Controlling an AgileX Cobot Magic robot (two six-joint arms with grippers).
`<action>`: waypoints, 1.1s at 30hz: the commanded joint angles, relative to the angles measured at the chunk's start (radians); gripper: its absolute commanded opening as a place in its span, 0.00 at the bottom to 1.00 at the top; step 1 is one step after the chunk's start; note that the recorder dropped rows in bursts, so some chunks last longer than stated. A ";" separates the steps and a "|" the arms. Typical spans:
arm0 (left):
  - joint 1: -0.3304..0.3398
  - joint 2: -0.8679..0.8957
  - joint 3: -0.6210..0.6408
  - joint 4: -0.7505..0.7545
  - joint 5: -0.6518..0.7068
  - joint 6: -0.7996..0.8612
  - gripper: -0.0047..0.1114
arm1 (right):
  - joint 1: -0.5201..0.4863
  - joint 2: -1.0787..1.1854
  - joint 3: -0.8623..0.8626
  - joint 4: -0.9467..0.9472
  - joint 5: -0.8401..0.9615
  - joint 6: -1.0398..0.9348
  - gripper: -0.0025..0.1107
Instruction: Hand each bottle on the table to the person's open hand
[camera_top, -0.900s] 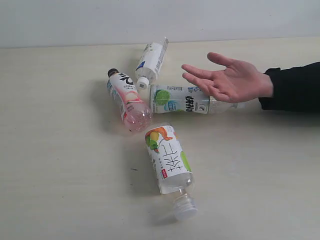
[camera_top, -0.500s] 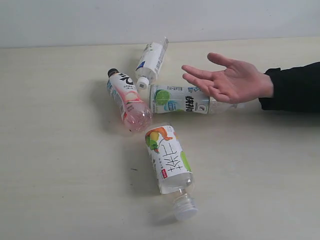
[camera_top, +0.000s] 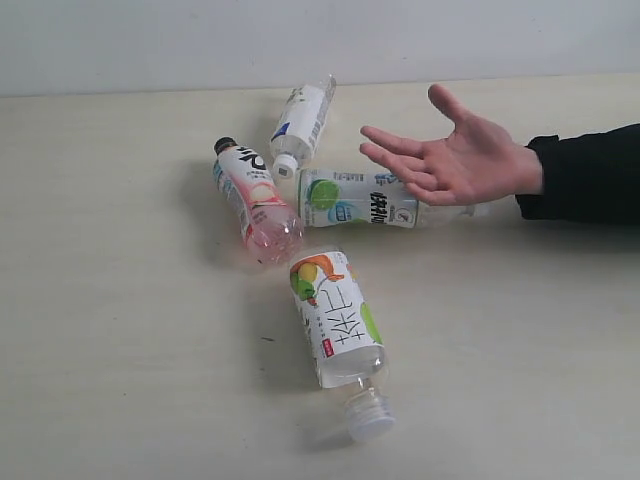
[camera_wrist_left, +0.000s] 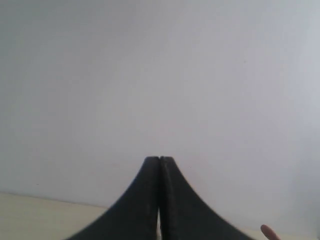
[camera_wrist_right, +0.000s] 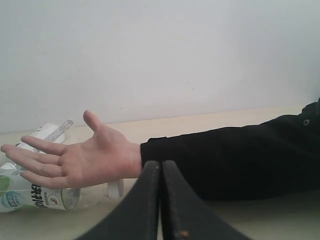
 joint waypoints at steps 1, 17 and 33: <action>-0.001 0.092 0.003 0.003 -0.092 -0.020 0.04 | -0.004 -0.006 0.005 0.004 -0.011 -0.001 0.03; 0.001 0.720 -0.258 0.021 -0.373 -0.046 0.04 | -0.004 -0.006 0.005 0.004 -0.011 -0.001 0.03; -0.003 1.222 -0.866 0.318 0.129 -0.047 0.04 | -0.004 -0.006 0.005 0.004 -0.011 -0.001 0.03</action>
